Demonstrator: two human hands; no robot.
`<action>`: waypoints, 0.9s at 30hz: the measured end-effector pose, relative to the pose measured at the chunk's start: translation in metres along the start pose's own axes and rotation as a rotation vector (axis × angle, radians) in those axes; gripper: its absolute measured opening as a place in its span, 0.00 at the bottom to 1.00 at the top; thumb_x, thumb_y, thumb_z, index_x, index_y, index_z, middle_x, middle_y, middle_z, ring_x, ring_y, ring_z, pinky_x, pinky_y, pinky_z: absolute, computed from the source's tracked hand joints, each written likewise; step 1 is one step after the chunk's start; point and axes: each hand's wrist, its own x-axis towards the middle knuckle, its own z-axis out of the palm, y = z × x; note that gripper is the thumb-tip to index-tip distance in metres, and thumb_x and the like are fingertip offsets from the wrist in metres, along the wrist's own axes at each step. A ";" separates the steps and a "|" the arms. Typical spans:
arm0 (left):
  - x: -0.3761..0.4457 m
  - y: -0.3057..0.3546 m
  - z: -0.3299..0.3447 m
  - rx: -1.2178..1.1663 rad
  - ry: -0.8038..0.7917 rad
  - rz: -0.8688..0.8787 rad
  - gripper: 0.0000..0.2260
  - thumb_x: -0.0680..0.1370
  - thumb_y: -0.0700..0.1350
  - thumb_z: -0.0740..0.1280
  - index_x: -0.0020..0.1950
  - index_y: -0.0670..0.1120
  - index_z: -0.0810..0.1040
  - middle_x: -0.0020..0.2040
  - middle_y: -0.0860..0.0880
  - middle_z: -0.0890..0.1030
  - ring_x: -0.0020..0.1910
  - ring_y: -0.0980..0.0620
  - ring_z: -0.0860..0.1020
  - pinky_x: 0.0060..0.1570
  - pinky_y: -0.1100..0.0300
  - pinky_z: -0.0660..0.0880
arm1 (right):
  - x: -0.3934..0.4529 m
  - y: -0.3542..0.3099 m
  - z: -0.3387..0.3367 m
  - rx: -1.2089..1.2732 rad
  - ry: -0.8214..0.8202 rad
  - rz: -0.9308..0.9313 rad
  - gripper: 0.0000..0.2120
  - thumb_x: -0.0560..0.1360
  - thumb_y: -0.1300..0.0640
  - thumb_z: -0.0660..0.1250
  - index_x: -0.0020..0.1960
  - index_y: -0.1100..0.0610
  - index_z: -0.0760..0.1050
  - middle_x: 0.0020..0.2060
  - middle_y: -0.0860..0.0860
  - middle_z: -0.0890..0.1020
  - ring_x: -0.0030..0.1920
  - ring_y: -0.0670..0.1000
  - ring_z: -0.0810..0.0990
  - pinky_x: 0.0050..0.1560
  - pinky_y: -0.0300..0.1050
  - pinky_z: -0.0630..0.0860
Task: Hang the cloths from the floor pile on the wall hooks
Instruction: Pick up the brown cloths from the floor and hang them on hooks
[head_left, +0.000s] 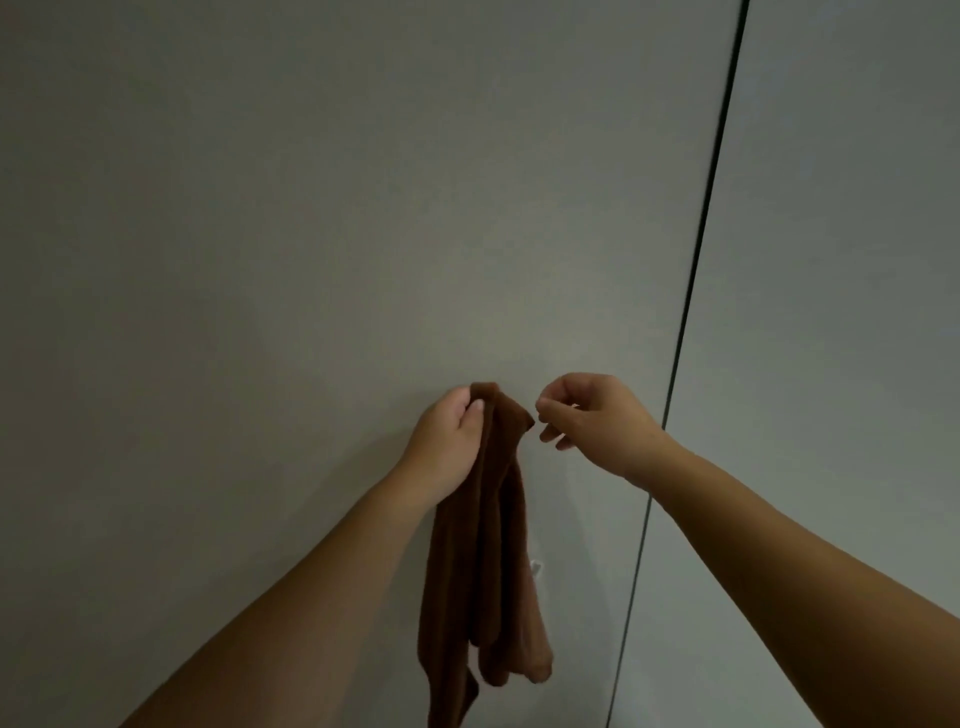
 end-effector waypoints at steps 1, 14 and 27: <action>0.001 0.003 -0.004 0.013 0.009 0.012 0.11 0.82 0.45 0.55 0.55 0.47 0.77 0.47 0.51 0.80 0.47 0.55 0.78 0.44 0.64 0.71 | 0.000 -0.002 0.000 -0.009 -0.007 -0.026 0.05 0.76 0.58 0.65 0.46 0.57 0.79 0.41 0.52 0.83 0.40 0.47 0.83 0.44 0.45 0.81; 0.009 0.024 -0.032 0.033 0.039 0.040 0.12 0.82 0.45 0.56 0.54 0.46 0.78 0.49 0.47 0.82 0.49 0.51 0.80 0.55 0.49 0.76 | 0.007 -0.024 0.004 -0.332 -0.013 -0.507 0.09 0.73 0.60 0.70 0.52 0.50 0.82 0.49 0.45 0.77 0.46 0.42 0.76 0.45 0.33 0.76; 0.002 0.046 -0.055 0.079 0.012 -0.009 0.07 0.79 0.46 0.64 0.47 0.44 0.79 0.43 0.46 0.82 0.40 0.52 0.80 0.48 0.54 0.78 | 0.021 -0.067 0.001 -0.471 0.054 -0.489 0.07 0.78 0.60 0.58 0.50 0.58 0.74 0.38 0.51 0.78 0.36 0.49 0.74 0.34 0.40 0.70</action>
